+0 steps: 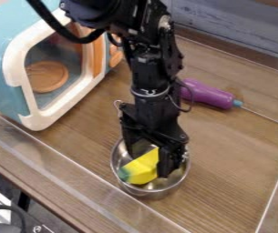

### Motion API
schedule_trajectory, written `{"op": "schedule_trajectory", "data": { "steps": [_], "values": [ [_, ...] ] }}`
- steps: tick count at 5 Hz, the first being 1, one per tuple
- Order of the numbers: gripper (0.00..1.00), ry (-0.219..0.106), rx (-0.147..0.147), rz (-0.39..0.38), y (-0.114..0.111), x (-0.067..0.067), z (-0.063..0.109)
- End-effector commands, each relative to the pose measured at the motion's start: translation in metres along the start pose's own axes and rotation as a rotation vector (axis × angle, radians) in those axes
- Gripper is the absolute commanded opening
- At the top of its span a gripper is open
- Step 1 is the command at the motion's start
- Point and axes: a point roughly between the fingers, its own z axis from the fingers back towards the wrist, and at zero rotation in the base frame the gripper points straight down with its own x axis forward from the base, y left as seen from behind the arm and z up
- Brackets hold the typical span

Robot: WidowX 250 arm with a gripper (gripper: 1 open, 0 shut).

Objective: Remove the banana from inside the silver pot and put it on the table

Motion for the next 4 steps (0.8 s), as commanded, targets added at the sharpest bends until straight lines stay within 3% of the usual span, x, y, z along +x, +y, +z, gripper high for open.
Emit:
{"op": "schedule_trajectory", "data": {
  "steps": [1, 4],
  "values": [
    [1.0, -0.032, 0.002, 0.01, 0.0014, 0.0029, 0.0089],
    [1.0, -0.026, -0.004, 0.008, 0.0003, 0.0028, 0.013]
  ]
}}
